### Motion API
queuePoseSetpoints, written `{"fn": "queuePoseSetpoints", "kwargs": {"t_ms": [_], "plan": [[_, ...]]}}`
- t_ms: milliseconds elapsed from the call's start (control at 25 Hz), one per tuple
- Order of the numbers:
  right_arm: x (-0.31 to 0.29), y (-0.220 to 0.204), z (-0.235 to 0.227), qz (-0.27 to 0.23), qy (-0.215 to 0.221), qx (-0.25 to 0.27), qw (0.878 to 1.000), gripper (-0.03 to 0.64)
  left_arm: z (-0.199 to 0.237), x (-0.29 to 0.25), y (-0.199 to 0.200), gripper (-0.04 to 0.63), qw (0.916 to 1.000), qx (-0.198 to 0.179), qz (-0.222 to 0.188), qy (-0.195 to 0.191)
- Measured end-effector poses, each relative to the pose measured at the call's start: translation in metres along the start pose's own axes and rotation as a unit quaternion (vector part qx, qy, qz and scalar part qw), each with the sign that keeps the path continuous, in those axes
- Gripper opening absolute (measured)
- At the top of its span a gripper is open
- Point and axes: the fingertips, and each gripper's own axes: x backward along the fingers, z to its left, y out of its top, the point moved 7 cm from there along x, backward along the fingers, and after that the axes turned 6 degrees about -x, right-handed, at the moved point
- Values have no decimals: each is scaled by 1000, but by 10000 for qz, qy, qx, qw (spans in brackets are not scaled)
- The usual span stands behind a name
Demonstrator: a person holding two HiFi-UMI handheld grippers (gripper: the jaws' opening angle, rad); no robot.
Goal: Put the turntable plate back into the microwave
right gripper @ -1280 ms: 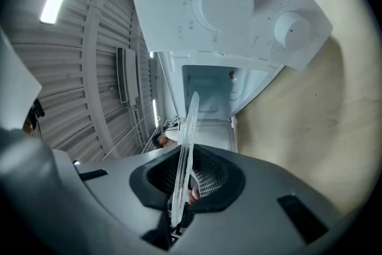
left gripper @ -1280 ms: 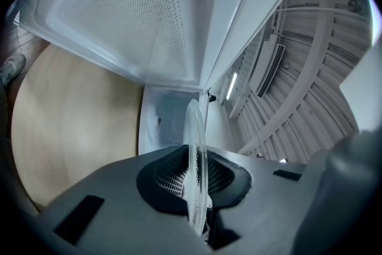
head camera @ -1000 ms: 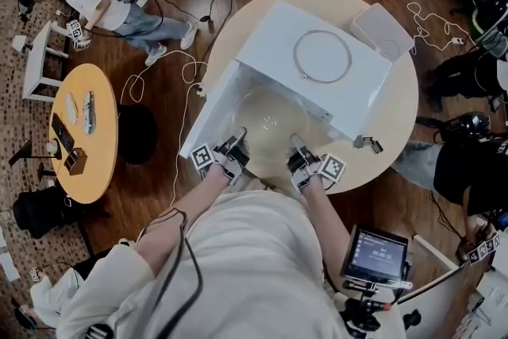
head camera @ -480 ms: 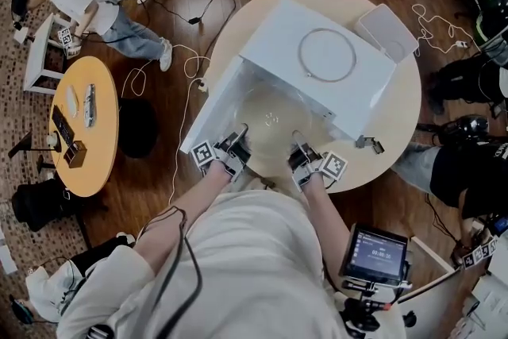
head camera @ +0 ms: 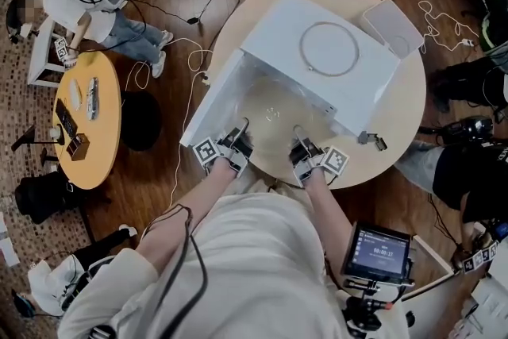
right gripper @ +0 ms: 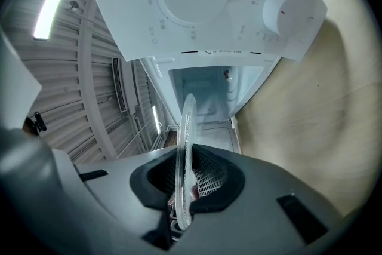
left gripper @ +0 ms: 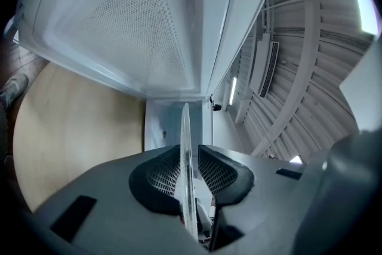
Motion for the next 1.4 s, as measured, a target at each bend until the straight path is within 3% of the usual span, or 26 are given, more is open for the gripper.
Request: {"fn": "queuePoseSetpoints", "kwargs": {"t_ms": [440,720,1080,1400], "plan": [[3,0,4,-164,31,171,9997,34,-4,-4,1,105,10000,39,25,56],[1,-10,-2,-533,-49,267,9982,34,11,-4,6,123,9995,219,189,152],[-1,-13,-8,-1114,162,112,9936,34,18,-16,4,123,9959,176,892,-21],[0,-13,-10,-1466,294,-10,9888,34,22,-21,4,121,9924,299,1196,-9]]}}
